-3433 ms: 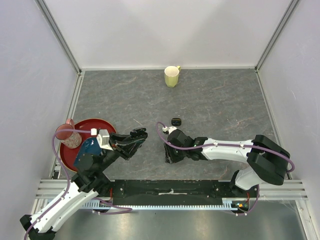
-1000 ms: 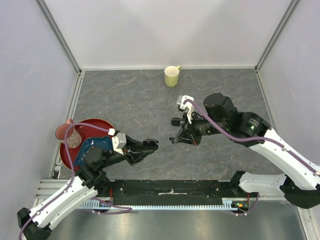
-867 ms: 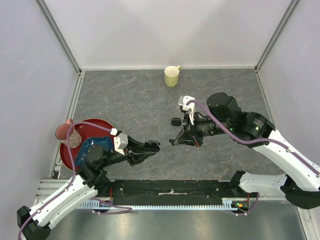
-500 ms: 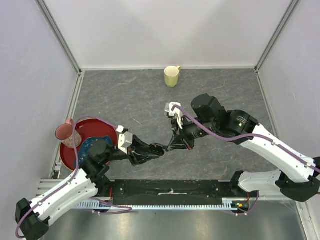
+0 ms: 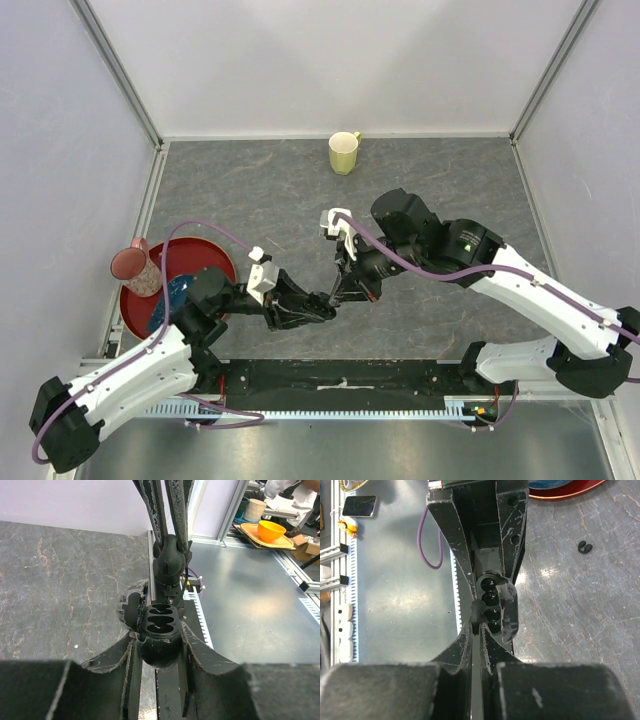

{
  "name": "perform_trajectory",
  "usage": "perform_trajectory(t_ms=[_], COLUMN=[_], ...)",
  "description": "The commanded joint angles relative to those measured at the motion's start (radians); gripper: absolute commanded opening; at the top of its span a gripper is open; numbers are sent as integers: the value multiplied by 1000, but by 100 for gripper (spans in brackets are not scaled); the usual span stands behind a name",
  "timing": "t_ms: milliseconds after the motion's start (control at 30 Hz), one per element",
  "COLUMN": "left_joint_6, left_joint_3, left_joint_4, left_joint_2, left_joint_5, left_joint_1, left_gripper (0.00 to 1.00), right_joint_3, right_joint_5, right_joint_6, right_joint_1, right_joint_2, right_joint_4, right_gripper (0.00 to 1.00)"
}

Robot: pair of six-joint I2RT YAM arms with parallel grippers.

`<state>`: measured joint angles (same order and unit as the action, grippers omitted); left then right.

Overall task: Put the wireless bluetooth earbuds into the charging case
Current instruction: Pick up the earbud from the center of the board, then place the earbud in the charging case.

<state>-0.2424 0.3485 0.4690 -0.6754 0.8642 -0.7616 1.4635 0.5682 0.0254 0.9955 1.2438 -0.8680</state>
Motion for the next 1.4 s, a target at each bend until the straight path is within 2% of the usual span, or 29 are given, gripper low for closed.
perform_trajectory(t_ms=[0,1033,1367], left_joint_6=[-23,-58,-55], left_joint_3=[49,55,37], left_joint_4=[69,125,126], left_joint_2=[-18,-44,-24], left_joint_5=[47,59,29], left_joint_1=[-2,-4,-4], left_gripper=[2,2,2], right_joint_3=[15,-5,17], right_joint_5=[27,-34,-94], right_joint_6=[-18,-50,-45], right_joint_1=[11,68,69], right_joint_2=[16,131,111], right_joint_4=[64,35,37], right_gripper=[0,1,28])
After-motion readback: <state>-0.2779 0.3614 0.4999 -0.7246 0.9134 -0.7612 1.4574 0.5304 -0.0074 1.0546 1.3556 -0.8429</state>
